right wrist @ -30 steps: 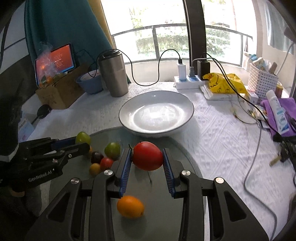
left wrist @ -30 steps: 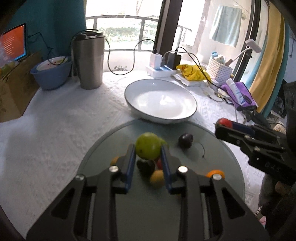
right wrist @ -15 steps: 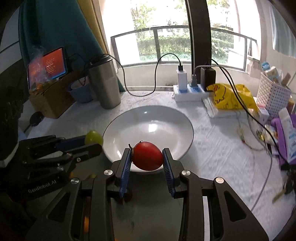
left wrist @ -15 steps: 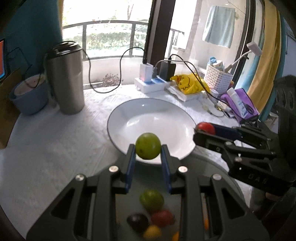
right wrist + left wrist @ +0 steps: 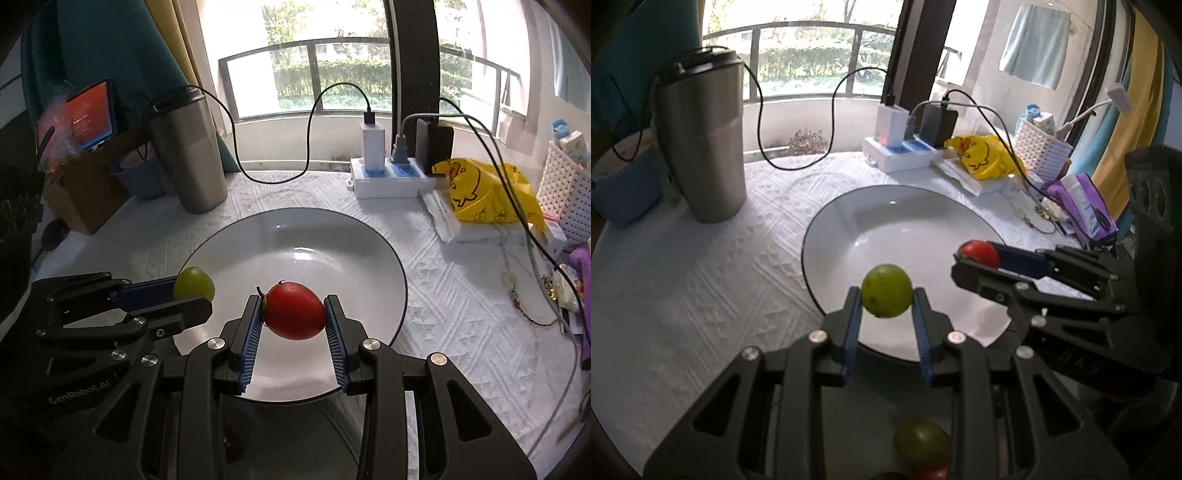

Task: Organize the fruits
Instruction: 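Carry the tomato and lime over the white bowl with both tools, then open the right tool to drop the tomato while the left tool releases the lime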

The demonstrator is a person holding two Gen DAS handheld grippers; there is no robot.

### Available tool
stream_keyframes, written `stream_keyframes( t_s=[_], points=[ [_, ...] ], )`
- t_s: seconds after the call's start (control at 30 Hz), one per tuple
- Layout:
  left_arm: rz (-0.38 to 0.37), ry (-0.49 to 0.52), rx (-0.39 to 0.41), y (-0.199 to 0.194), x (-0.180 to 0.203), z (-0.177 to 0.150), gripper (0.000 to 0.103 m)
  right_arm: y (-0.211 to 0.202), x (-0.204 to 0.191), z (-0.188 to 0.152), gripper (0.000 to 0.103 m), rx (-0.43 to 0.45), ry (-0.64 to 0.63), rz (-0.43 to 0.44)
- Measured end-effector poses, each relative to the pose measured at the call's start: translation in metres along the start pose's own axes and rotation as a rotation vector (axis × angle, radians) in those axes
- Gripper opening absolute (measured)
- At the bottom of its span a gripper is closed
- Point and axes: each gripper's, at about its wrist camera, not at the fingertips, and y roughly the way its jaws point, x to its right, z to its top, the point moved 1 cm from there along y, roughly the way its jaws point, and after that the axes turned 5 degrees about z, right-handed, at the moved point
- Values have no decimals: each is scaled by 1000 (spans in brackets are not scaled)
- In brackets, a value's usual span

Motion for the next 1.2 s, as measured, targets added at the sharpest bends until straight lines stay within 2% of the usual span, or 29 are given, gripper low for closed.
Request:
stream_keyframes(
  t_s=[0.13,0.23,0.27,0.3,0.5,0.77,1.2],
  points=[
    [2,-12,-19,5,0,1,30,2,0,0,36,-7,7,-3],
    [-11,-37,-24,3,-2,1,36,0,1,0,38,-6,12,-13],
    [-17,-42,-17,1,-3,2,44,-1,1,0,43,-5,15,-17],
    [-21,-45,-11,0,-3,3,47,-1,1,-1,49,-3,17,-20],
    [-10,-46,17,-17,-1,4,48,-16,-2,0,54,23,27,-35],
    [15,-45,52,-49,-2,-4,48,-44,-16,-8,55,47,24,-44],
    [35,-48,84,-96,4,-39,49,-94,-36,-42,55,71,35,-57]
  ],
)
